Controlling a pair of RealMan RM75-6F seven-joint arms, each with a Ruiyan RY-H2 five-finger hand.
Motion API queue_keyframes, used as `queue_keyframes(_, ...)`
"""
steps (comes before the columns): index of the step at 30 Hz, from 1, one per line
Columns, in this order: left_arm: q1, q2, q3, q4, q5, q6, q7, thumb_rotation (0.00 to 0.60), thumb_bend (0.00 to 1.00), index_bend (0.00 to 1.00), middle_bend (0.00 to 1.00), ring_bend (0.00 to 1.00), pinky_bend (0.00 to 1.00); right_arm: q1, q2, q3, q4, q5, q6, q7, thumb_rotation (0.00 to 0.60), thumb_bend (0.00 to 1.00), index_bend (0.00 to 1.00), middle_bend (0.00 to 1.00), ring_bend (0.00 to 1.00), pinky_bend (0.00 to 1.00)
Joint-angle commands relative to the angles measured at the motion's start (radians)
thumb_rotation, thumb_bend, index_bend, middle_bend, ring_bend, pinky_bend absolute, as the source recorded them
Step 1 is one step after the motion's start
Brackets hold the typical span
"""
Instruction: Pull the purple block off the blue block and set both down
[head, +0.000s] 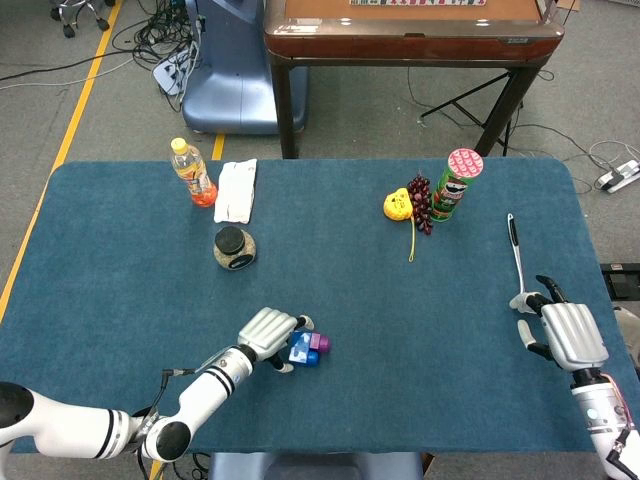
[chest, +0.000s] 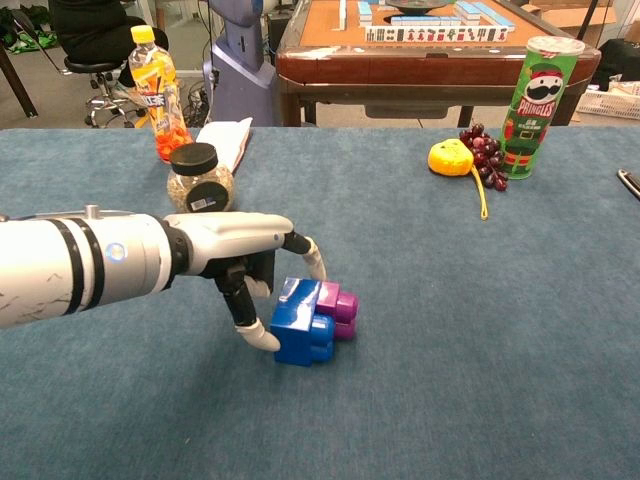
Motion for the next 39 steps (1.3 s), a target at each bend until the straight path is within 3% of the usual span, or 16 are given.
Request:
queue_keyframes(1, -0.005, -0.002, 0.000, 0.003, -0.008, 0.001, -0.006, 0.600, 0.00, 0.33, 1.00, 0.86, 1.00, 0.000, -0.002, -0.001, 0.002, 0.000, -0.001, 0.002, 0.600, 0.48, 0.42, 0.46, 0.42, 0.60)
queue_keyframes(29, -0.039, -0.017, 0.008, 0.032, -0.006, -0.007, -0.080, 0.600, 0.00, 0.42, 1.00, 0.87, 1.00, 0.007, -0.026, -0.009, 0.035, 0.006, -0.021, 0.026, 0.600, 0.48, 0.42, 0.46, 0.42, 0.60)
queue_keyframes(39, -0.013, -0.030, 0.010, 0.048, 0.049, 0.009, -0.137, 0.600, 0.18, 0.46, 1.00, 0.87, 1.00, 0.011, -0.035, -0.009, 0.045, 0.006, -0.027, 0.033, 0.600, 0.48, 0.42, 0.46, 0.42, 0.60)
